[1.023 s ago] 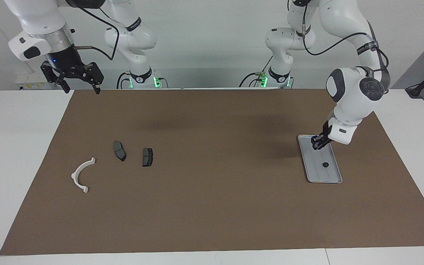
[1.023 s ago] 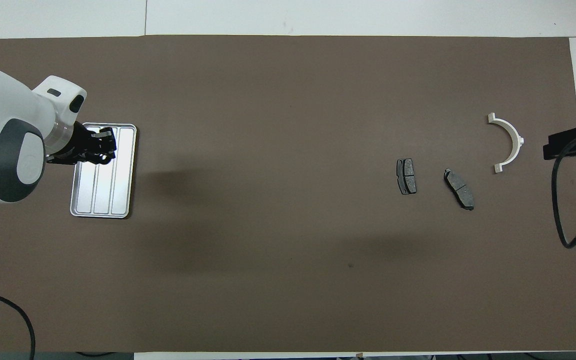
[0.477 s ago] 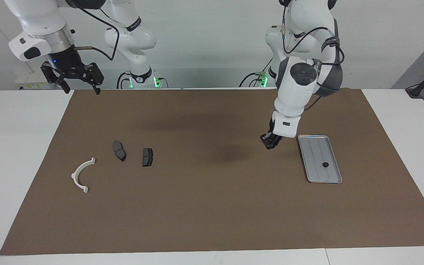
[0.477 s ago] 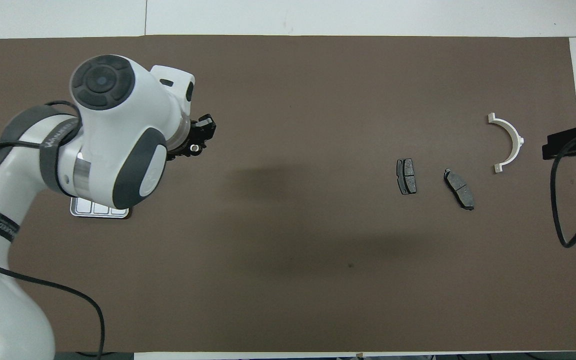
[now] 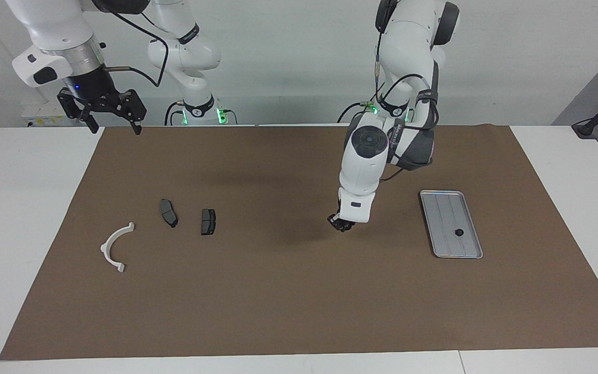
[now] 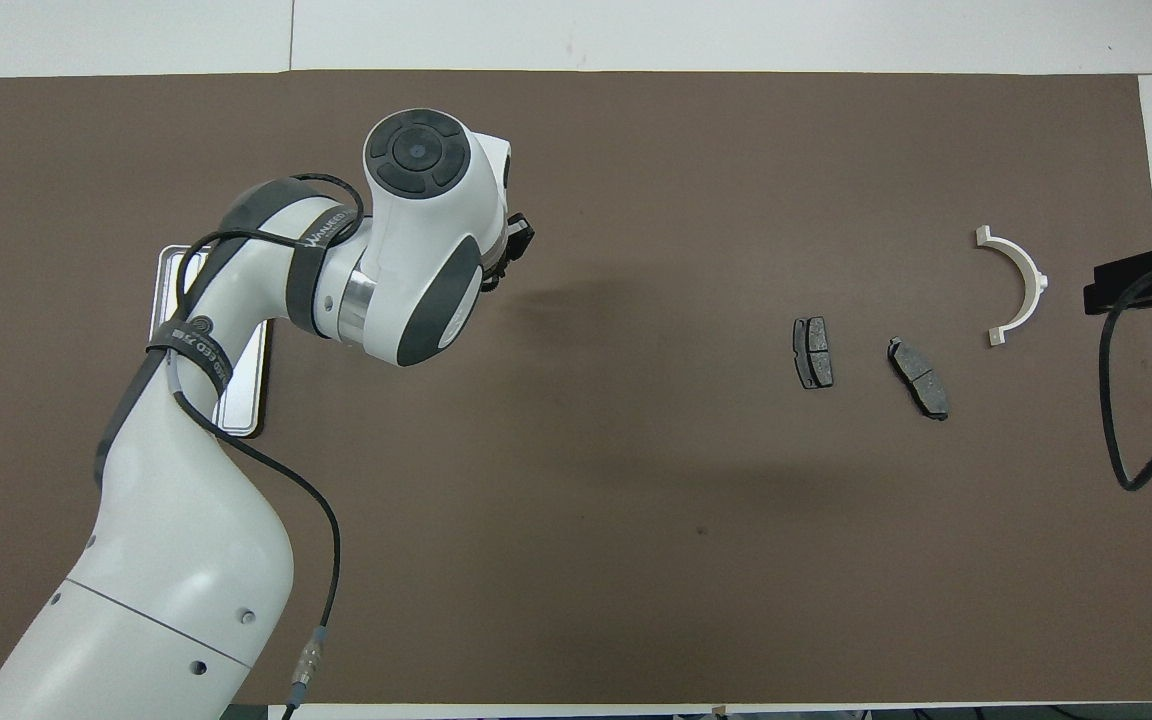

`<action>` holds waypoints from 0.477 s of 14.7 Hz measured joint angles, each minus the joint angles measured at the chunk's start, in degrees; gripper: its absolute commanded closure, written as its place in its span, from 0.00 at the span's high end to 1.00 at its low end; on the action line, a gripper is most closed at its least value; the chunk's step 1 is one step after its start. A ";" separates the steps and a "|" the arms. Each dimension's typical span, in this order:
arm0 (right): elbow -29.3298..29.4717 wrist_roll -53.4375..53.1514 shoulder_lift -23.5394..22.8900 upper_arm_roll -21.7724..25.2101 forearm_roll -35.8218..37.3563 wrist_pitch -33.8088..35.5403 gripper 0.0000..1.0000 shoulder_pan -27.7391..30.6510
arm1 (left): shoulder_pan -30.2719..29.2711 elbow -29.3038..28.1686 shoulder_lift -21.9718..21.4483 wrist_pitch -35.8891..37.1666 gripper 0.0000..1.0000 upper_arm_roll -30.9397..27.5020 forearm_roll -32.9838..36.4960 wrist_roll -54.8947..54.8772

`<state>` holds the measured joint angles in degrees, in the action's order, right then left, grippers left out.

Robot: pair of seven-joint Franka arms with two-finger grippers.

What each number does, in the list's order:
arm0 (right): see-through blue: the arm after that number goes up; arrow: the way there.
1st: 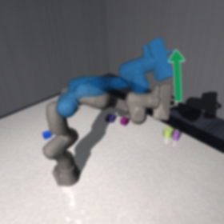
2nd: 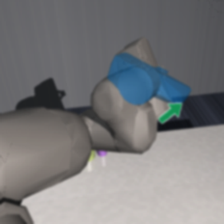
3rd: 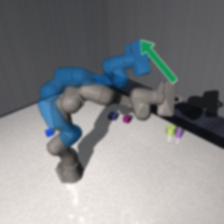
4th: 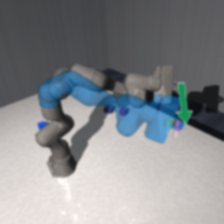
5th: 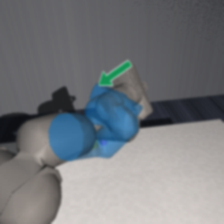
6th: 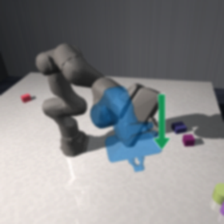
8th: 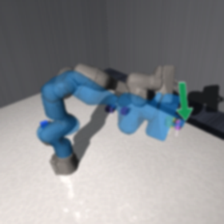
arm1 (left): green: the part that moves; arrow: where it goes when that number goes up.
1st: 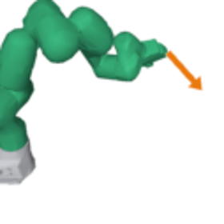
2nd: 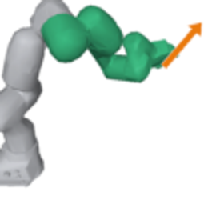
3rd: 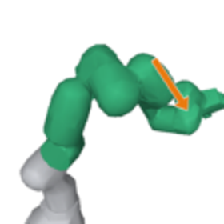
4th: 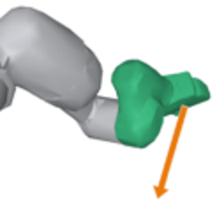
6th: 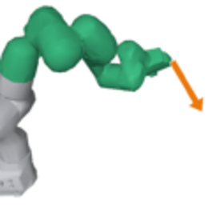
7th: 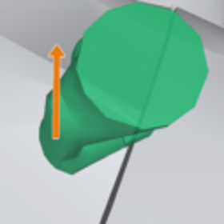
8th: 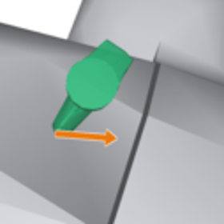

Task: Place bearing gear from tray to pile
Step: 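Carry the bearing toward the table center with the left gripper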

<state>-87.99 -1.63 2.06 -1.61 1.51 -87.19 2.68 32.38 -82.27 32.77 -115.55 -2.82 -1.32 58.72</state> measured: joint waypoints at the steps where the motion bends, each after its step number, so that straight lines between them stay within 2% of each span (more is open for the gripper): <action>1: -0.04 0.00 -0.01 0.00 0.00 -0.03 1.00 0.00 | 0.77 0.81 1.46 -0.40 0.00 -0.06 0.00 1.35; 4: -0.28 0.01 -0.41 0.00 0.00 -1.40 1.00 0.00 | 2.93 4.50 5.74 -0.68 0.00 -0.03 -0.21 4.78; 7: -0.51 0.02 -1.64 0.00 0.00 -3.36 1.00 0.00 | 3.33 5.89 6.69 -1.98 0.00 -0.06 -1.14 5.86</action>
<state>-88.51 -1.61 0.42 -1.61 1.51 -90.55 2.68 35.71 -76.38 39.46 -117.53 -2.88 -2.46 64.58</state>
